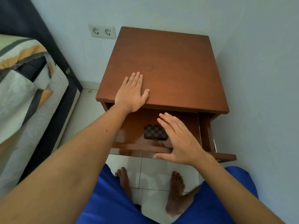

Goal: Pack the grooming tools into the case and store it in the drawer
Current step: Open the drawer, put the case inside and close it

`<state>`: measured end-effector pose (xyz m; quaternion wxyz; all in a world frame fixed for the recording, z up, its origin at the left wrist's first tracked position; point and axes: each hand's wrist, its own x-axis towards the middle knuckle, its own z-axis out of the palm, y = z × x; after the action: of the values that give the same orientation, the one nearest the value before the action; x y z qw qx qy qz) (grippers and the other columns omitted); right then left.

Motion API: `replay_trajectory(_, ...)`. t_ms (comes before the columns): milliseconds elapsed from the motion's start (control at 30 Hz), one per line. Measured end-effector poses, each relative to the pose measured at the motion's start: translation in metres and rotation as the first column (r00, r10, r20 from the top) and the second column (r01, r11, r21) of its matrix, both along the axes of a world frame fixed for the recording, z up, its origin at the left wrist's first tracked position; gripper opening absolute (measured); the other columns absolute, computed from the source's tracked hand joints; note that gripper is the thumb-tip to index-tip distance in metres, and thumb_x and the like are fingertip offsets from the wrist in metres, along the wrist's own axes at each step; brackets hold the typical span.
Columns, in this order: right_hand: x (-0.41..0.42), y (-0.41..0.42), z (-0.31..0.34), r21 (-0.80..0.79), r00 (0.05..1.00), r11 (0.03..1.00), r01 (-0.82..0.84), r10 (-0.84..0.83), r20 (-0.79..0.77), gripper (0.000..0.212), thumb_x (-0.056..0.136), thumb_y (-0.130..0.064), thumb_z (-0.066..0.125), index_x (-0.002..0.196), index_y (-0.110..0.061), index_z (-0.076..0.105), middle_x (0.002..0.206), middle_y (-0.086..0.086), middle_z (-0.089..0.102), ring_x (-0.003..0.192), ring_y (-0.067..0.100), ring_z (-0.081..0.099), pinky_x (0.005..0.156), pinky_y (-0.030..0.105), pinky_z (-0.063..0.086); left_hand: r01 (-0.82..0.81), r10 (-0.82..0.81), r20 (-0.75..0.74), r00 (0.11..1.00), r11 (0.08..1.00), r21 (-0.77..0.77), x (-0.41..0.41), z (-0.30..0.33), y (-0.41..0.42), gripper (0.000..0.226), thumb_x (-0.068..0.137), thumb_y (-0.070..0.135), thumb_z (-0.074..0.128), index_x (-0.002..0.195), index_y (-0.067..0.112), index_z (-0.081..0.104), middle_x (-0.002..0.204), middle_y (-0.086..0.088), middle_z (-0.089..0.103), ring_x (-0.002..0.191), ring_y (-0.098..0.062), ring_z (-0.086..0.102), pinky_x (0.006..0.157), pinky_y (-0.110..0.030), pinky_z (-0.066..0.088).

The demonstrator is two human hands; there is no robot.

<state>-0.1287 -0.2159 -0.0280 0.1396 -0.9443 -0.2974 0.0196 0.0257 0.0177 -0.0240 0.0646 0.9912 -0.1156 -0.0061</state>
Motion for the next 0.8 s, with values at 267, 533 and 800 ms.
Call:
replay_trajectory(267,0.039,0.002,0.006,-0.085,0.975,0.991,0.108,-0.089,0.202,0.128,0.078,-0.095,0.046,0.166,-0.007,0.015,0.176,0.011,0.006,0.164,0.025,-0.002,0.131,0.052,0.01,-0.004,0.004,-0.013,1.0,1.0,0.011,0.001,0.001,-0.001,0.076,0.109,0.059,0.01,0.169,0.012,0.005,0.178,-0.007,0.001,0.164,-0.021,-0.002,0.133,-0.041,0.0)
replay_trajectory(533,0.079,0.0,0.005,-0.193,0.95,0.959,0.206,-0.149,0.273,0.131,0.075,-0.101,0.035,0.165,-0.007,0.019,0.176,0.012,0.01,0.164,0.026,0.003,0.131,0.053,0.01,0.002,-0.001,-0.026,1.0,1.0,0.022,0.003,0.0,0.0,0.076,0.109,0.059,0.01,0.169,0.012,0.003,0.178,-0.006,-0.001,0.164,-0.02,-0.004,0.133,-0.042,-0.001)
replay_trajectory(800,0.089,0.009,-0.013,-0.047,0.876,0.934,0.353,-0.312,0.368,0.092,0.087,-0.081,0.054,0.153,-0.018,0.049,0.165,0.005,0.043,0.155,0.023,0.036,0.127,0.047,0.029,-0.005,0.006,-0.028,1.0,1.0,0.029,0.005,-0.001,0.0,0.076,0.109,0.059,0.011,0.169,0.013,0.001,0.178,-0.004,-0.003,0.164,-0.018,-0.007,0.133,-0.042,-0.001)
